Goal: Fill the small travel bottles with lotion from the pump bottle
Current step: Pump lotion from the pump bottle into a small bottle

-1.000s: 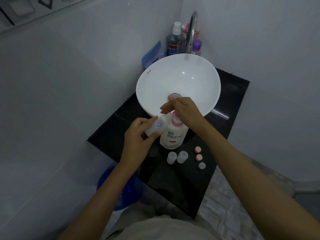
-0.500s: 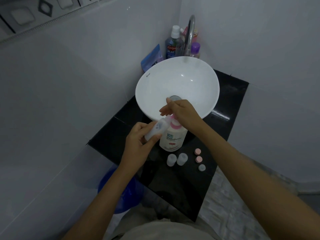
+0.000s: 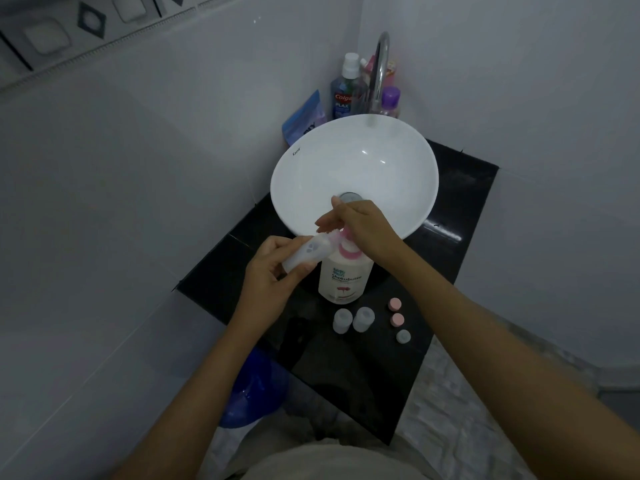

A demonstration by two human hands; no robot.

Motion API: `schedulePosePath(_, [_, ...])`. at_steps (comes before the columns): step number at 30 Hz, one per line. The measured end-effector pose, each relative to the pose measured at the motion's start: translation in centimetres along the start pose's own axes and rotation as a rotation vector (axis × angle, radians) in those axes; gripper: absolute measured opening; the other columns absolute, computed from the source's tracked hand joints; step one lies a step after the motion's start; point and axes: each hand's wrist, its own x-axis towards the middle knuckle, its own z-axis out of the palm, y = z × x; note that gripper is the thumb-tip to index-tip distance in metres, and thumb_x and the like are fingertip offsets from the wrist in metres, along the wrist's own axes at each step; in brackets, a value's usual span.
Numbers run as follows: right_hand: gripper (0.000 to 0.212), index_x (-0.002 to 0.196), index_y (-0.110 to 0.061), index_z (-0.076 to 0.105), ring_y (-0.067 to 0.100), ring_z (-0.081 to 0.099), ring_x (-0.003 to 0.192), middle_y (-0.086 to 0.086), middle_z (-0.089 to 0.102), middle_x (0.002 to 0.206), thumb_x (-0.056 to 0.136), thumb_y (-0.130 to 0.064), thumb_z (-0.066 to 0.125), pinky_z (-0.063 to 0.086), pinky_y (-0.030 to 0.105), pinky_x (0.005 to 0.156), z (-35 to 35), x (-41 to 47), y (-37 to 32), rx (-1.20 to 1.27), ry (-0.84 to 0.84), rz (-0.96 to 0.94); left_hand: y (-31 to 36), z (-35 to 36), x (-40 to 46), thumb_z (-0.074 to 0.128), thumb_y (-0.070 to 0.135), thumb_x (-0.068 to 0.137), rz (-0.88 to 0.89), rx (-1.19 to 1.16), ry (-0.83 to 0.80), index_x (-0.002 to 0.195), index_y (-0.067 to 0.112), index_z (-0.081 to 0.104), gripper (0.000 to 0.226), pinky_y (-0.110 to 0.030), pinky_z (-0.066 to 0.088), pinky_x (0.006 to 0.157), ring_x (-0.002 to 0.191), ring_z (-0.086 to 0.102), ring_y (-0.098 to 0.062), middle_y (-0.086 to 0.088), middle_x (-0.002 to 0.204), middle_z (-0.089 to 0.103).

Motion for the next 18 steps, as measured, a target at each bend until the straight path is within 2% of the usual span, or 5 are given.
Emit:
schedulePosePath(3, [0.047,0.089,-0.004,0.073,0.015,0.063,0.082,0.005,0.071,0.08,0.1,-0.029,0.035,0.046,0.016,0.076,0.4,0.0,0.7,-0.047,0.021,0.013,-0.2,0.0,0.0,0.064,0.008,0.086,-0.008,0.021,-0.024,0.125,0.014,0.059,0.039,-0.006,0.044,0.076,0.091,0.052,0.009,0.003,0.1,0.051])
schedulePosePath(7, [0.046,0.09,-0.001,0.073,0.009,0.061,0.076,0.013,0.072,0.088,0.1,-0.026,0.035,0.045,0.007,0.064,0.9,0.0,1.3,-0.056,0.007,0.041,-0.7,0.2,-0.2,0.064,0.008,0.086,-0.023,0.008,-0.031,0.123,0.019,0.059,0.039,-0.006,0.044,0.078,0.091,0.052,0.008,0.001,0.1,0.051])
schedulePosePath(10, [0.046,0.09,-0.004,0.073,0.019,0.066,0.085,0.013,0.073,0.089,0.1,-0.029,0.036,0.049,0.021,0.081,0.2,0.0,0.3,0.039,-0.004,-0.013,-0.2,0.0,0.0,0.064,0.008,0.086,-0.019,-0.016,-0.012,0.123,0.021,0.058,0.039,-0.006,0.043,0.079,0.092,0.053,0.007,-0.002,0.103,0.052])
schedulePosePath(12, [0.046,0.091,-0.004,0.073,0.02,0.066,0.088,0.011,0.073,0.087,0.1,-0.03,0.036,0.05,0.026,0.083,0.0,-0.1,0.0,0.057,0.006,-0.022,-0.1,-0.2,0.3,0.064,0.009,0.086,-0.01,0.011,-0.018,0.124,0.018,0.059,0.04,-0.006,0.043,0.08,0.094,0.052,0.005,-0.002,0.104,0.052])
schedulePosePath(18, [0.046,0.09,-0.005,0.072,0.015,0.065,0.082,0.009,0.073,0.087,0.1,-0.029,0.034,0.046,0.008,0.063,1.1,0.1,1.9,-0.05,0.056,0.019,-1.1,0.0,0.1,0.064,0.007,0.086,-0.043,-0.026,-0.043,0.123,0.019,0.058,0.039,-0.01,0.046,0.081,0.094,0.053,0.003,-0.011,0.108,0.053])
